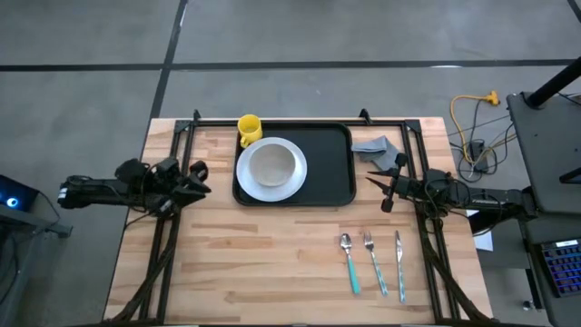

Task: Set up tray
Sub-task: Put the gray napkin on the black serving tray to the right of the white plate

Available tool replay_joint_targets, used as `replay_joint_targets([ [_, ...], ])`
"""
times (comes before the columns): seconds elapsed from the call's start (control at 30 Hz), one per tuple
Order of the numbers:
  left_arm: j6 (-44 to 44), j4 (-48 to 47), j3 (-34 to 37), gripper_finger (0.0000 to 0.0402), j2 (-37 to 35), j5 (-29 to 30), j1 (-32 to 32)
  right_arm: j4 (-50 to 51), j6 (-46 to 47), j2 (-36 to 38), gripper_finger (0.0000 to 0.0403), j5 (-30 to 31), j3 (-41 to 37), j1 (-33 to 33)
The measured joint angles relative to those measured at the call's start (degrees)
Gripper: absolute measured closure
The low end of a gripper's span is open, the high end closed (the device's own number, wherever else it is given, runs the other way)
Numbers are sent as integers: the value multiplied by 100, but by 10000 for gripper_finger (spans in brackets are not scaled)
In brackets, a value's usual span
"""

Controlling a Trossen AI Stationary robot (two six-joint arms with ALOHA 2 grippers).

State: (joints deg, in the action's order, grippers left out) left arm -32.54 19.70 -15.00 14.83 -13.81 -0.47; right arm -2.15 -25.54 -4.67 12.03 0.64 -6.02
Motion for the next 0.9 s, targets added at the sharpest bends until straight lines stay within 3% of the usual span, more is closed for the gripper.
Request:
replay_joint_targets([
  [0.13, 105, -513, 2, 320, -236, 380, 1, -1, -5, 0, 335, 2, -2, 0],
  [0.33, 799, -562, 56, 320, -340, 526, 0, -1, -2, 0, 335, 2, 0, 0],
  [0.5, 853, -546, 290, 320, -416, 812, 2, -2, -4, 0, 335, 2, -2, -2],
  [0.77, 822, 1206, 1452, 320, -604, 827, 0, -2, -2, 0, 335, 2, -2, 0],
  [0.9, 877, 371, 1222, 320, -638, 816, 0, -2, -5, 2, 335, 1, -1, -2],
])
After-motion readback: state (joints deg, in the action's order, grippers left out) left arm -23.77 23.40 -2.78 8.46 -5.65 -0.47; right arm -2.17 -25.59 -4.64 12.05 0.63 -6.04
